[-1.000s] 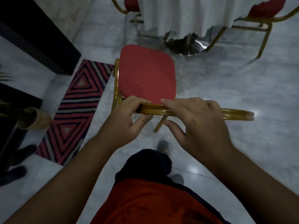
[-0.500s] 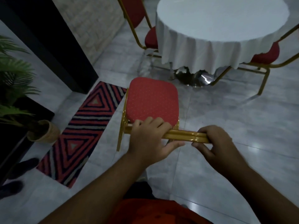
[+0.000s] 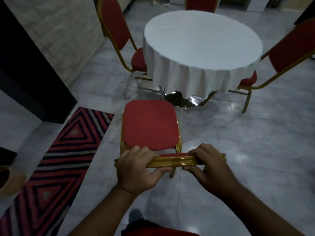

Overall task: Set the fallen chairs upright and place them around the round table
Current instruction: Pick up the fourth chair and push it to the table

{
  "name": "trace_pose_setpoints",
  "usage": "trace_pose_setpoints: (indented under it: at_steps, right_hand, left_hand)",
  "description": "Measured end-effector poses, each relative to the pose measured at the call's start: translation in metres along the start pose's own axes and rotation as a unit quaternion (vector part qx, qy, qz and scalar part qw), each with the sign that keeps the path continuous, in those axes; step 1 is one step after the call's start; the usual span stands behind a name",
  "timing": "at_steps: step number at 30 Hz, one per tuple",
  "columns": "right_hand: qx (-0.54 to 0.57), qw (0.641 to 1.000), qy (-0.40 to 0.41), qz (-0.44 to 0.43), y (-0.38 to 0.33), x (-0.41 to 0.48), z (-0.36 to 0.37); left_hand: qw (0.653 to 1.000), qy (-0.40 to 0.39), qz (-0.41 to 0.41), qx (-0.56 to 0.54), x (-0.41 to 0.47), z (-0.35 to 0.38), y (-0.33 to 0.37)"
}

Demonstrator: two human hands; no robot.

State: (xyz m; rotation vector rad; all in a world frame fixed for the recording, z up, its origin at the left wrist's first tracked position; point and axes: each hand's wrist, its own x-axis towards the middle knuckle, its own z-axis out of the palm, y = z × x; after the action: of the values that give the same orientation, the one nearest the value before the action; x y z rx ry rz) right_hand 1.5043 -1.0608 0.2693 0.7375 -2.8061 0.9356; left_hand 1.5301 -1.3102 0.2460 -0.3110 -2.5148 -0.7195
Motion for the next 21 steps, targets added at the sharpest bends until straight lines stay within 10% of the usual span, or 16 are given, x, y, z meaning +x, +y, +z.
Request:
trace_pose_setpoints:
  at_steps: [21]
  right_hand:
    - [-0.017, 0.994, 0.063, 0.092, 0.142, 0.082, -0.063]
  left_hand:
    - [0.991, -0.072, 0.052, -0.102, 0.153, 0.145, 0.025]
